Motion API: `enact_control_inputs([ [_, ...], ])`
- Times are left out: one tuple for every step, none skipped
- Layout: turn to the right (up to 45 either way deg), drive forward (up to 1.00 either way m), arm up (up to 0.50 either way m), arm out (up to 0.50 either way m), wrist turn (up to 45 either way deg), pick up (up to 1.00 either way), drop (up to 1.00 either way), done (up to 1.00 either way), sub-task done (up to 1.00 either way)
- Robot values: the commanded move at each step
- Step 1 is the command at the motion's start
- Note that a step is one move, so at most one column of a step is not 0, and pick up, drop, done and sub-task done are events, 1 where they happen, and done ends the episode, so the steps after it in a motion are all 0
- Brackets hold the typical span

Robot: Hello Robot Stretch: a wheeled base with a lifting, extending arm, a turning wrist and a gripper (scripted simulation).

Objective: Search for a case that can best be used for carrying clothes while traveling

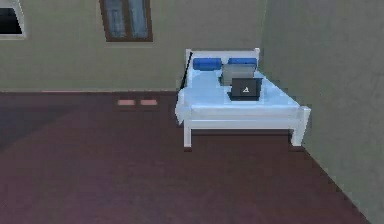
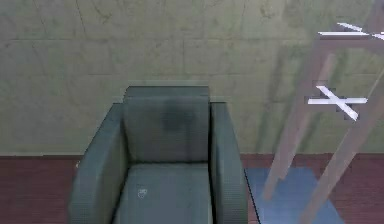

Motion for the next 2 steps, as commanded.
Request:
enact_control_inputs([
  [0.0,0.8,0.0,0.0,0.0,0.0,0.0,0.0,0.0],
  [24.0,0.0,0.0,0.0,0.0,0.0,0.0,0.0,0.0],
])
